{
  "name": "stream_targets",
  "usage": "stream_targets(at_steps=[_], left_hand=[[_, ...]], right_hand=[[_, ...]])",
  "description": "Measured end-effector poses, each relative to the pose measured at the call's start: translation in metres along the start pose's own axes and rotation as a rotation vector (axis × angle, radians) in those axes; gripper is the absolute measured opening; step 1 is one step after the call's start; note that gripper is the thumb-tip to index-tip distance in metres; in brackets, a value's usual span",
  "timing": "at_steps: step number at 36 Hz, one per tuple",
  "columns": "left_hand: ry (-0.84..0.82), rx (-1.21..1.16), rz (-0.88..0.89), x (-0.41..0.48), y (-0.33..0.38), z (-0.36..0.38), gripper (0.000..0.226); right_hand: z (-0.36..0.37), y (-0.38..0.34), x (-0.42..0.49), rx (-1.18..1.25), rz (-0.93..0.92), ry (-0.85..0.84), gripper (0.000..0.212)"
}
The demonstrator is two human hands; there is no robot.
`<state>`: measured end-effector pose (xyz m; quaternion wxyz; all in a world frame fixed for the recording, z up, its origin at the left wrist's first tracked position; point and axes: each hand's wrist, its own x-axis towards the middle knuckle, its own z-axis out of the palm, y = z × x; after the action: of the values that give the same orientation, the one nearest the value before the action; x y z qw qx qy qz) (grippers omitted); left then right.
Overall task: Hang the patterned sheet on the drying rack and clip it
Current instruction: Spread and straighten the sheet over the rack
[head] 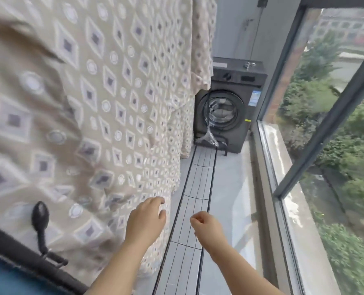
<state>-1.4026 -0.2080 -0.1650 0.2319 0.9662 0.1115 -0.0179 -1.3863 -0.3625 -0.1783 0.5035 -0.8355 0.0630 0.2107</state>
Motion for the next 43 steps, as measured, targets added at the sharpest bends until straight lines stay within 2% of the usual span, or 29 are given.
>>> stream_targets(at_steps=[5,8,14,19,23,27,31,36,40,42,43], left_hand=[[0.101,-0.041,-0.152,0.016,-0.017,0.001,0.032],[0.141,0.024,-0.234,0.026,-0.02,0.007,0.03],[0.238,0.03,-0.425,0.046,-0.007,0.021,0.029],[0.321,-0.076,-0.671,0.05,0.017,0.035,0.028],[0.432,-0.182,-0.792,0.051,0.035,0.041,0.03],[0.514,-0.373,-0.91,0.048,0.043,0.044,0.027],[0.623,-0.695,-1.056,0.035,0.04,0.041,0.023],[0.832,-0.981,-1.199,0.009,0.029,0.033,0.007],[0.926,-1.139,-1.199,-0.001,0.021,0.013,0.021],[0.947,-1.121,-1.21,0.0,0.013,0.002,0.043],[0.973,-1.1,-1.216,0.001,0.01,-0.002,0.062]], right_hand=[[0.008,-0.009,0.028,-0.035,-0.011,-0.134,0.015],[0.004,-0.015,0.049,-0.109,-0.057,-0.22,0.016],[-0.015,-0.033,0.111,-0.154,-0.137,-0.397,0.015],[-0.045,-0.039,0.157,-0.215,-0.177,-0.556,0.014],[-0.059,-0.046,0.18,-0.288,-0.211,-0.642,0.014],[-0.056,-0.055,0.187,-0.285,-0.199,-0.715,0.015],[-0.041,-0.07,0.186,-0.221,-0.137,-0.797,0.014],[-0.01,-0.097,0.172,-0.091,0.077,-0.95,0.004],[0.012,-0.122,0.156,0.027,0.197,-1.015,0.017],[0.021,-0.134,0.15,0.053,0.194,-1.04,0.028],[0.026,-0.139,0.149,0.065,0.19,-1.048,0.029]])
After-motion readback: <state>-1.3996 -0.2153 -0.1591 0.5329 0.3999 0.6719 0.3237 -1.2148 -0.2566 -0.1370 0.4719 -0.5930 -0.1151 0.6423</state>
